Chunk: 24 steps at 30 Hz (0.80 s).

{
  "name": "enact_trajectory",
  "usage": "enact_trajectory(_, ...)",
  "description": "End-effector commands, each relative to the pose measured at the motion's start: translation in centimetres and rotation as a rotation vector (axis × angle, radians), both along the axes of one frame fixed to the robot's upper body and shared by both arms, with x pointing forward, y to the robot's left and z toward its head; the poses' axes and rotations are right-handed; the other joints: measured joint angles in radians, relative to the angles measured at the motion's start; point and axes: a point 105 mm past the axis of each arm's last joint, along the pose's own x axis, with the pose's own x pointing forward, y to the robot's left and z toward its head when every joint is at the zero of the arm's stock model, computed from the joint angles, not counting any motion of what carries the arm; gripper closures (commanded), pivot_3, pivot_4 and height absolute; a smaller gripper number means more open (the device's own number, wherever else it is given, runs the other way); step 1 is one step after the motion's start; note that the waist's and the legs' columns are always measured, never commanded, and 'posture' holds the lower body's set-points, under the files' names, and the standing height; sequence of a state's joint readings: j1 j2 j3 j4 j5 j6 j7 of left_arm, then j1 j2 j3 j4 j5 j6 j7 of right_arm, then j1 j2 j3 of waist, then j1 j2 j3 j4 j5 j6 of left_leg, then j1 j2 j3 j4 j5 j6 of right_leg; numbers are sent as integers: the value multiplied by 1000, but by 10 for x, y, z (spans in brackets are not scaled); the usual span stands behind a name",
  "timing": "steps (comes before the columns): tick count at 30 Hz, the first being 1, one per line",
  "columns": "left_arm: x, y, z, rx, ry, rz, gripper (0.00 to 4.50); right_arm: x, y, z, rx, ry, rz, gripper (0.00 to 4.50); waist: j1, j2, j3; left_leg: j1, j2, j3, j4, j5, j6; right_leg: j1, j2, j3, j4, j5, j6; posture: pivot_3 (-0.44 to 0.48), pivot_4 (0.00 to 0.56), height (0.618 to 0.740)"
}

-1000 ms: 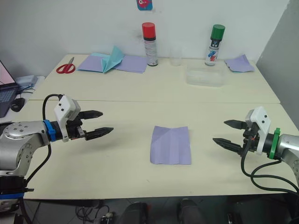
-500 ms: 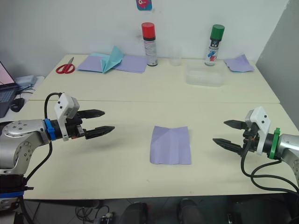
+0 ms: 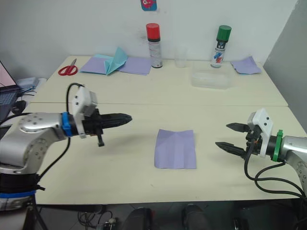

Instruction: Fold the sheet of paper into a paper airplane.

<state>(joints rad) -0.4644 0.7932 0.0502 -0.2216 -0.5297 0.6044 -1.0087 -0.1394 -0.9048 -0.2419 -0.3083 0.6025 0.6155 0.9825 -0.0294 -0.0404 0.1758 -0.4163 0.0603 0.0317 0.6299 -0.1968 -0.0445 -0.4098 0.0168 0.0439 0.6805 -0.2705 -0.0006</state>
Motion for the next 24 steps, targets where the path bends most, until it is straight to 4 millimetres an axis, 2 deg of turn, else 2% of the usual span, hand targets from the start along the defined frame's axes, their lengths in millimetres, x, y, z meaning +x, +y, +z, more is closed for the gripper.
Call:
enact_trajectory(1,-2,-26,-2,7,-68,-48,4485,1,9,6,-2,-43,33,0,0,0,0,0,0,0,0,0,0,0,0,0,0,0,0,0,150,740)
enact_trajectory(6,-1,-51,-23,-19,-45,-69,4485,4,17,3,15,-45,41,0,-1,0,0,0,0,0,1,0,0,0,1,0,0,0,0,0,150,740)
enact_trajectory(12,6,-67,-55,16,-10,-77,4485,12,28,-6,15,-60,35,0,-1,0,0,1,0,0,1,0,0,1,1,1,1,0,0,0,150,740)
enact_trajectory(17,15,-75,-86,74,19,-70,4485,21,37,-12,10,-83,25,0,-1,0,0,1,-1,0,1,0,0,1,1,1,1,0,1,0,150,740)
enact_trajectory(21,13,-81,-112,144,52,-103,4485,22,41,-18,-10,-90,37,0,0,0,0,0,-1,-1,1,0,0,1,1,1,0,0,1,0,150,740)
enact_trajectory(24,16,-80,-121,179,56,-100,4485,24,39,-19,-24,-97,32,0,0,0,0,0,-1,0,1,0,0,1,1,1,0,0,0,0,150,740)
